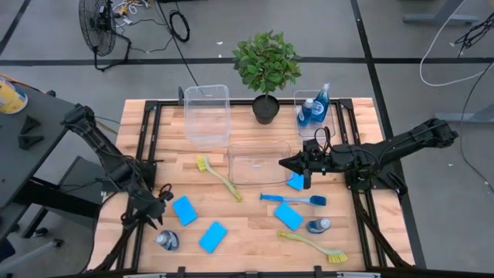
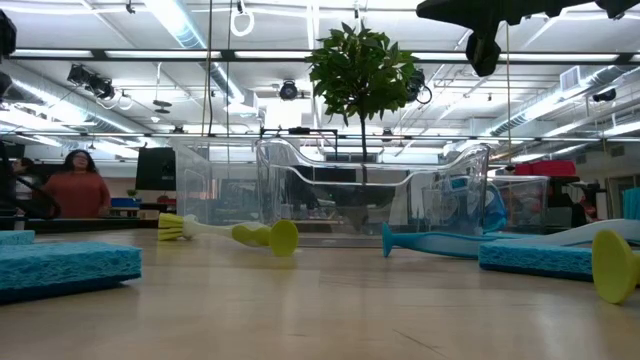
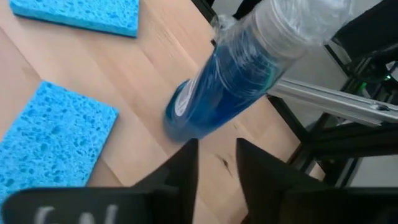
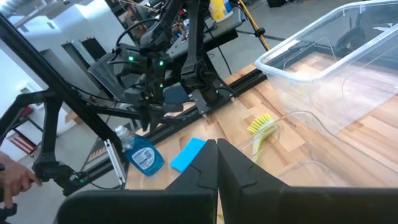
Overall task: Pick & Place Kitchen Sink Supplies
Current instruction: Put the dish soap into the top transparent bin
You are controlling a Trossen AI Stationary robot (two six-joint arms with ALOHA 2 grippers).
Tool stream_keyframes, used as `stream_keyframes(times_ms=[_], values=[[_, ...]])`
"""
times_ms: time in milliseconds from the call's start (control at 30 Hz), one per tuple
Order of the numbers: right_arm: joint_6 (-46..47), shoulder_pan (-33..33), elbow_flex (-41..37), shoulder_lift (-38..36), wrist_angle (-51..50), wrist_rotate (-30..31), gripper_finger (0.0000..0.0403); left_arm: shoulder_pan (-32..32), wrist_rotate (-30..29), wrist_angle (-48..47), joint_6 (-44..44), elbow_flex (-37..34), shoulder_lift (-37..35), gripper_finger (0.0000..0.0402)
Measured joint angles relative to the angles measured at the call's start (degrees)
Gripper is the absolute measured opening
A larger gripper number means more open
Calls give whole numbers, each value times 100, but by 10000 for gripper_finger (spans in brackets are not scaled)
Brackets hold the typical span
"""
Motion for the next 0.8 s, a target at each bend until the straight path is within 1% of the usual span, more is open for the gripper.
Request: stream_keyframes(times_ms=[167, 267, 367, 533, 667, 800], values=[[-21, 0, 0, 0, 0, 0, 0, -45, 293, -3, 41, 0, 101, 177], [-53, 0, 0, 0, 0, 2, 0, -152, 268, 24, 48, 0, 195, 203], [-149, 0, 0, 0, 0, 4, 0, -228, 94, 264, 160, 0, 325, 222], [-148, 0, 0, 0, -42, 5, 0, -264, -74, 510, 341, 2, 529, 239], [-149, 0, 0, 0, -43, 9, 0, -262, -148, 579, 366, 2, 737, 240], [-154, 0, 0, 0, -42, 13, 0, -262, -165, 896, 612, 2, 1021, 239]])
